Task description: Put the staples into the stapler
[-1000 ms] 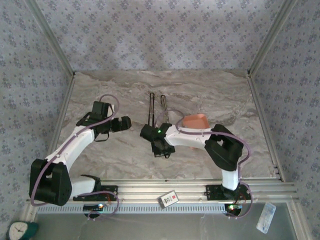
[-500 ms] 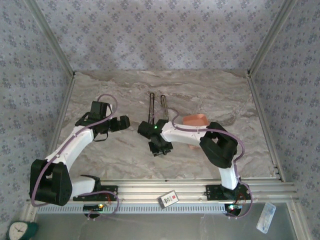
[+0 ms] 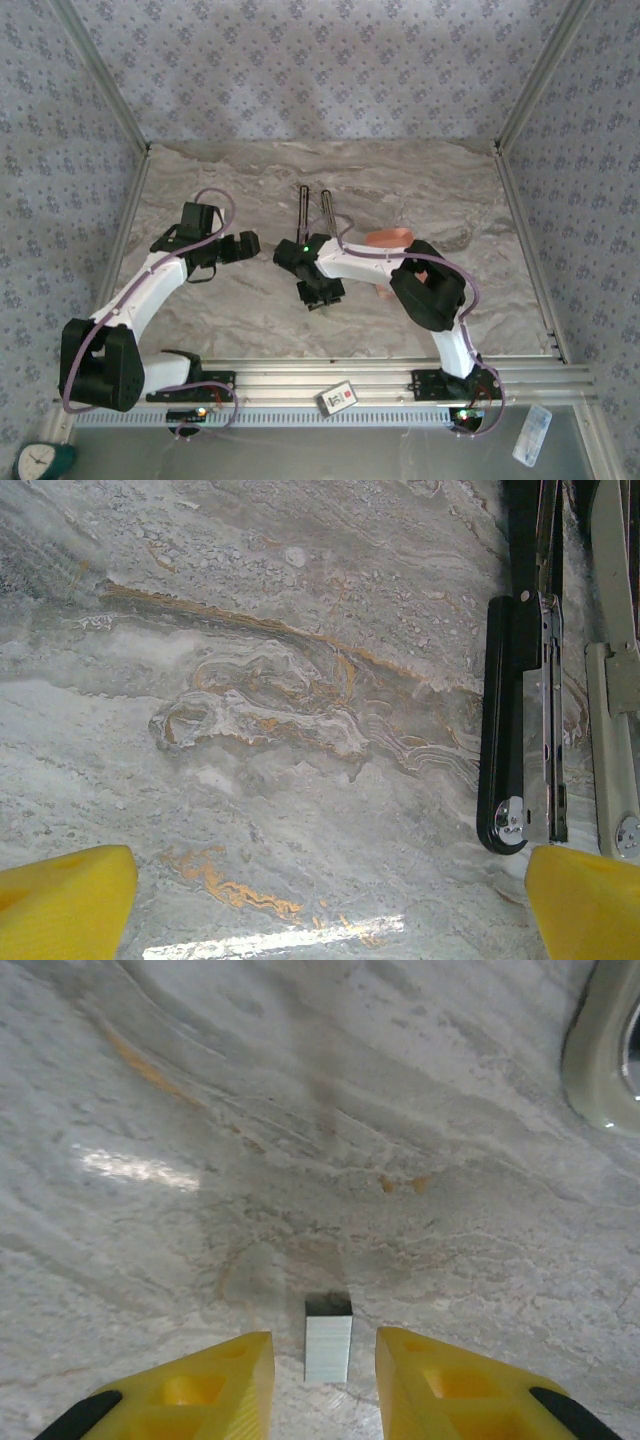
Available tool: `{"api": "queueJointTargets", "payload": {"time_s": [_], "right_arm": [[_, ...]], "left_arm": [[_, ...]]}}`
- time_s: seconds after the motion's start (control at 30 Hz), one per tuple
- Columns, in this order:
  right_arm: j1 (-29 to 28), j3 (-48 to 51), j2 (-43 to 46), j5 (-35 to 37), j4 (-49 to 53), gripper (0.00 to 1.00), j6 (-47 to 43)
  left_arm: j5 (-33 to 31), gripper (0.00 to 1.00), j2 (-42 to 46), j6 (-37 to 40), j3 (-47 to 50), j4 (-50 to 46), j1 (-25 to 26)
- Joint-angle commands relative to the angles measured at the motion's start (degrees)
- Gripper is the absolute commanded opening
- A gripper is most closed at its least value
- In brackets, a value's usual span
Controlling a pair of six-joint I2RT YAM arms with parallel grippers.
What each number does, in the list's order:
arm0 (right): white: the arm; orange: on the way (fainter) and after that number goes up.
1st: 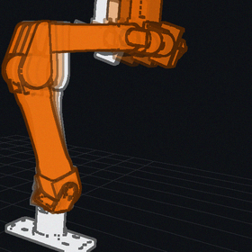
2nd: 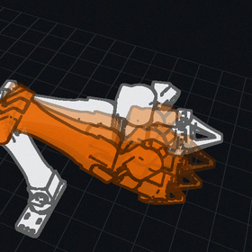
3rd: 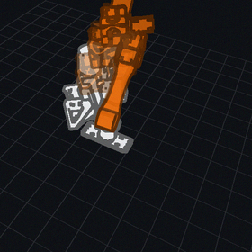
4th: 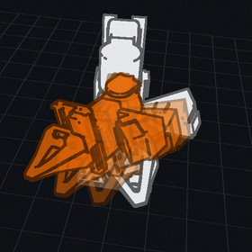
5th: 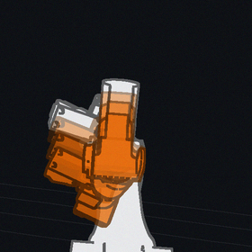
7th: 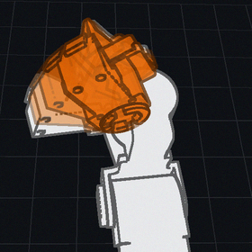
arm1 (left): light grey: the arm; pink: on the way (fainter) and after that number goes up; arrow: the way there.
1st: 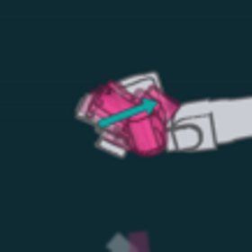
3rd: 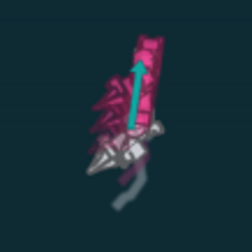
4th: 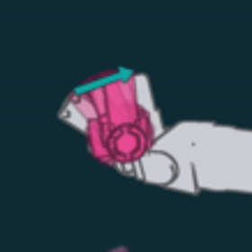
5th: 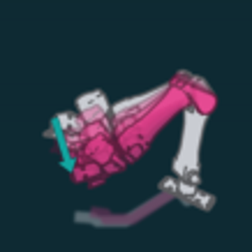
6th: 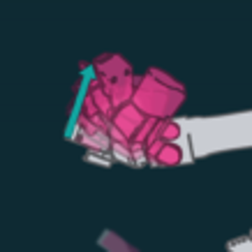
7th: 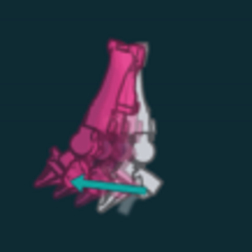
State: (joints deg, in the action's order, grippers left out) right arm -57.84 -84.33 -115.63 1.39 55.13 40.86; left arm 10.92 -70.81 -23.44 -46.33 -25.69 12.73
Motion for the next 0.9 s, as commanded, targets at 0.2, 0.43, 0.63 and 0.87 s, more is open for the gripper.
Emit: {"api": "queueJointTargets", "payload": {"time_s": [0.2,0.43,0.63,0.87], "right_arm": [[1.1,0.8,-1.4,-1.4,0.3,0.29,-0.1],[1.3,1.7,-2.2,-1.8,-0.5,0.28,0.0],[1.3,2.8,-2.7,-2.1,-1.2,0.27,0.3],[1.2,2.8,-2.2,-2.3,-0.8,0.15,1.1]], "left_arm": [[0.8,0.99,0.9,0.6,0.2,0.5,-0.4],[0.6,0.99,0.9,0.8,0.1,0.7,-0.4],[0.6,0.99,0.9,0.9,0.0,0.5,-0.5],[1.0,1.0,1.1,1.2,-1.0,-0.4,-0.5]]}}
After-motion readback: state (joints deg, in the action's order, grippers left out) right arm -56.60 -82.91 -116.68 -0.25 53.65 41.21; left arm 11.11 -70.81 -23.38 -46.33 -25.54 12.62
